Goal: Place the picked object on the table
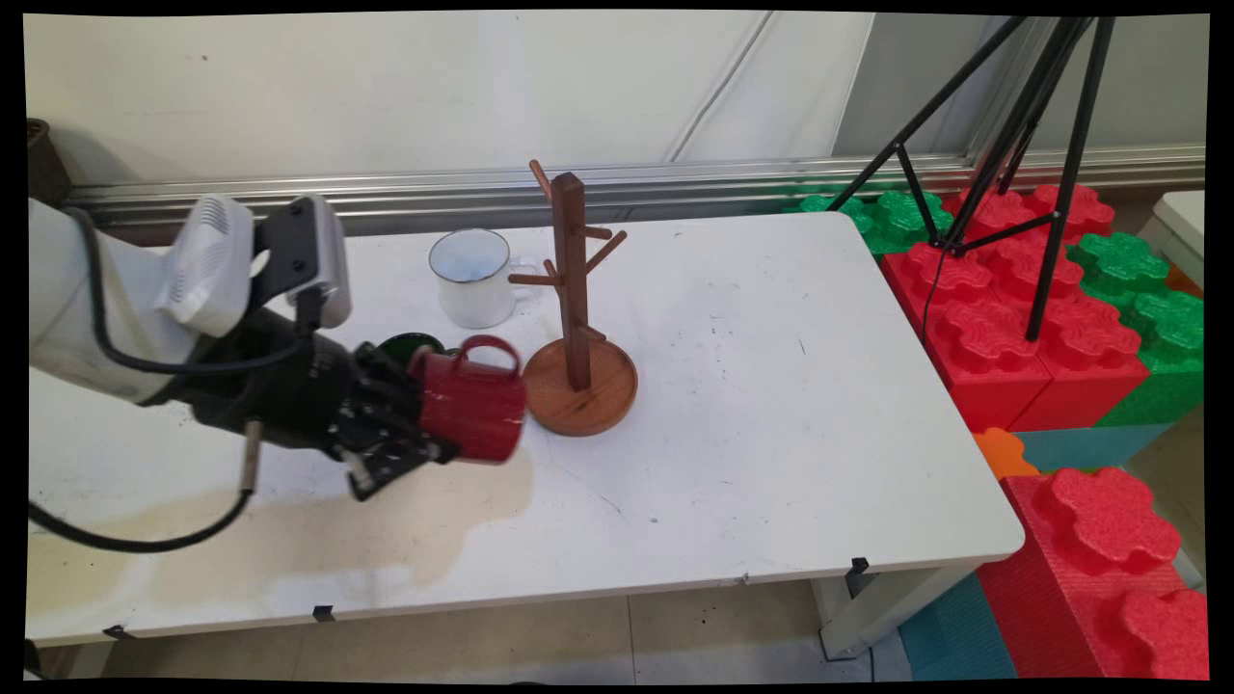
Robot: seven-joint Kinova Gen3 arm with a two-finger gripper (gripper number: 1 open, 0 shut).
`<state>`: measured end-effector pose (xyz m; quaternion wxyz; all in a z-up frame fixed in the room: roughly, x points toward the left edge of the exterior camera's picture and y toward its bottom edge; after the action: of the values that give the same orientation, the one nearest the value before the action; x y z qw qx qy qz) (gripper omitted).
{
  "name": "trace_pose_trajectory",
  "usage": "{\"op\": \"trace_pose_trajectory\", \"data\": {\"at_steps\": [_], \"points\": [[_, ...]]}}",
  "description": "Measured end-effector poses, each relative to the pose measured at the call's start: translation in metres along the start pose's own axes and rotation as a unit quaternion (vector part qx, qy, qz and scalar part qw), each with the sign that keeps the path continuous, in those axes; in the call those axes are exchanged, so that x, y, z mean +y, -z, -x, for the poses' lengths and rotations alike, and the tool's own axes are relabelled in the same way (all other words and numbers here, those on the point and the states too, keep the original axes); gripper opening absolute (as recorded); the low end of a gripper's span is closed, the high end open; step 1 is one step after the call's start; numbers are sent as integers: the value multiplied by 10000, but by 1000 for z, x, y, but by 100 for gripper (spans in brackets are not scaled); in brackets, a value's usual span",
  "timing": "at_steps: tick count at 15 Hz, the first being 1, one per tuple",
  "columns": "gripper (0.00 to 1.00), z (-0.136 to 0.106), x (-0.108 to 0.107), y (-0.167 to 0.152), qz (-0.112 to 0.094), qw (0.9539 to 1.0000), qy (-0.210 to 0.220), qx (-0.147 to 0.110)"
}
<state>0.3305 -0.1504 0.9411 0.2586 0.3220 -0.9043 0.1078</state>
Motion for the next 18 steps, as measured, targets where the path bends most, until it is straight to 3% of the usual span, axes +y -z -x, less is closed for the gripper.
{"op": "trace_pose_trajectory", "data": {"at_steps": [3, 7, 12, 18], "points": [[0, 7, -4, 13, -180, 9984, -184, -510], [0, 17, -8, 25, -343, 9919, -385, -1157], [0, 29, -17, 27, -538, 9767, -590, -1993], [0, 45, -28, 11, -679, 9575, -681, -2720]]}}
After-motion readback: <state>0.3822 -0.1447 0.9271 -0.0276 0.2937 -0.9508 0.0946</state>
